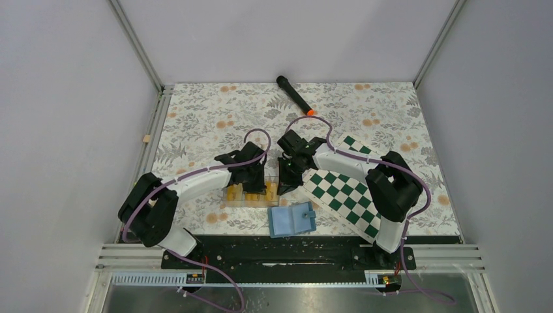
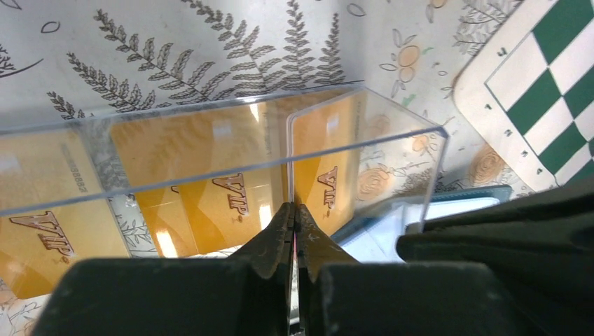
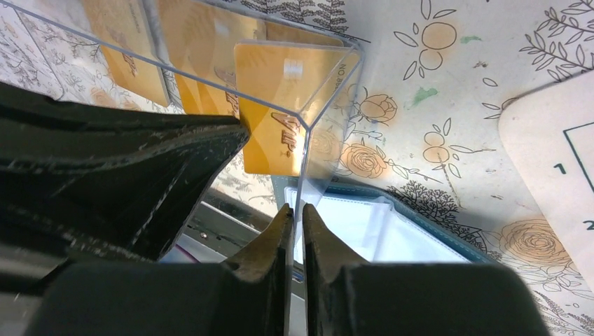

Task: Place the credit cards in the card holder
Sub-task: Pick up the credit card from the storage box.

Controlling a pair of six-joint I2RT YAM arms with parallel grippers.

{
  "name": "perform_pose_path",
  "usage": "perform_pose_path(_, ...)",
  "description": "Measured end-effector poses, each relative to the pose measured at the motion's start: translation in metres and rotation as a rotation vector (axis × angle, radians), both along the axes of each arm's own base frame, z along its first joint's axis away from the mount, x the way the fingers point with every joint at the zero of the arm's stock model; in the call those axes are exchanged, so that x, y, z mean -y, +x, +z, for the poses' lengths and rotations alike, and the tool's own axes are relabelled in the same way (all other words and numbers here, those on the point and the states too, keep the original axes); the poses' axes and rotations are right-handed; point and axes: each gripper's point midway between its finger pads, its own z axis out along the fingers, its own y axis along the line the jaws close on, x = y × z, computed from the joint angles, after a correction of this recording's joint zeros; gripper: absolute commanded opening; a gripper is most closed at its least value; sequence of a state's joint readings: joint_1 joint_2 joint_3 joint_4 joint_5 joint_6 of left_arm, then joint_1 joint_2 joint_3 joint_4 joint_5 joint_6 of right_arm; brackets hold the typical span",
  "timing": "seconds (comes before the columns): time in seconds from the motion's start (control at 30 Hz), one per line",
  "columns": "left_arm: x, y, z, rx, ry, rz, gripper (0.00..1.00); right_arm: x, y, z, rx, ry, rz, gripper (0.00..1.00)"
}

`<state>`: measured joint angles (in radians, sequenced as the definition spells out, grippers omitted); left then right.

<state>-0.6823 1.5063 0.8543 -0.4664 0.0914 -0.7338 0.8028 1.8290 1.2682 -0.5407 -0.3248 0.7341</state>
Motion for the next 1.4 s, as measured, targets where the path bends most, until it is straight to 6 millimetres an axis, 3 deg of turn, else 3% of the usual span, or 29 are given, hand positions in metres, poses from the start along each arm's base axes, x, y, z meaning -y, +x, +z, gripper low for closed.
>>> perform_pose_path(0.17, 0.004, 0.001, 0.010, 0.023, 0.001, -0.015, 0.04, 0.000, 0.000, 0.000, 0.001, 0.001, -0.001, 0.11)
perform_pose_path(0.8, 0.006, 0.001, 0.012, 0.029, 0.059, -0.077, 0.10, -0.002, 0.000, 0.000, -0.003, 0.012, -0.004, 0.11)
perform_pose_path(1.1, 0.000, 0.000, -0.003, -0.008, 0.136, -0.108, 0.11, -0.002, -0.001, 0.000, -0.006, 0.012, -0.002, 0.11)
perform_pose_path(1.4, 0.004, -0.001, -0.002, -0.032, 0.210, -0.164, 0.13, -0.001, -0.001, 0.000, -0.012, 0.014, -0.003, 0.11)
